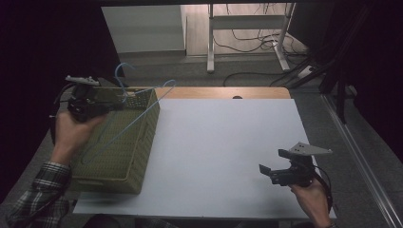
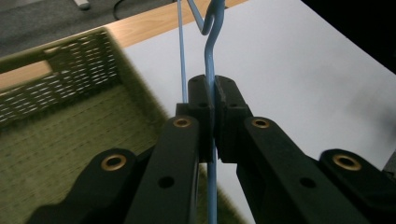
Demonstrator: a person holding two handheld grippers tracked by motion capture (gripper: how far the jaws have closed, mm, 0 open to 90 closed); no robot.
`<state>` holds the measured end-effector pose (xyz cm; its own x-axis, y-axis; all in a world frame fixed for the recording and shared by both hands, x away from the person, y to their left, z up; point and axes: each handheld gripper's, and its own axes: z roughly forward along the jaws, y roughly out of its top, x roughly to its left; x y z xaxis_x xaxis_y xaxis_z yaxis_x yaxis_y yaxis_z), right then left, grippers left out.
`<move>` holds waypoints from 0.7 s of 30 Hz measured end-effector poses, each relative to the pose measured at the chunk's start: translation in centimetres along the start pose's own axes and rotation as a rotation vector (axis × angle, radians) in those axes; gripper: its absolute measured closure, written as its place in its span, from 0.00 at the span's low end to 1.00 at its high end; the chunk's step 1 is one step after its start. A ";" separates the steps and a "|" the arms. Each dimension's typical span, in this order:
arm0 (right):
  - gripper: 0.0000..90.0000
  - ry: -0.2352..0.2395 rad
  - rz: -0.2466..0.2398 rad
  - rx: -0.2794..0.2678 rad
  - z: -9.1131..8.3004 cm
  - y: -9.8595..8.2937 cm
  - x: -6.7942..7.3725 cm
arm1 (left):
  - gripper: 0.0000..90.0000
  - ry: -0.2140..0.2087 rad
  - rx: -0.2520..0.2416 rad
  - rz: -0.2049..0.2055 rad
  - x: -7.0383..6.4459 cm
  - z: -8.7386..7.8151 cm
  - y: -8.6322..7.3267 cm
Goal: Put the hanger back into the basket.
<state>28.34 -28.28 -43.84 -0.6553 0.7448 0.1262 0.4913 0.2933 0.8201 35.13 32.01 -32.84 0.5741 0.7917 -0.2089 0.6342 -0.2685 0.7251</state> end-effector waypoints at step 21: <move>0.02 -0.025 0.015 0.032 0.5 -0.6 -0.9 | 0.97 0.043 0.004 -0.083 7.2 0.1 -6.8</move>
<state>28.90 -28.79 -44.77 -0.6338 0.7635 0.1239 0.5193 0.3013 0.7997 35.05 39.49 -39.33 0.4963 0.8344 -0.2398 0.6812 -0.2029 0.7035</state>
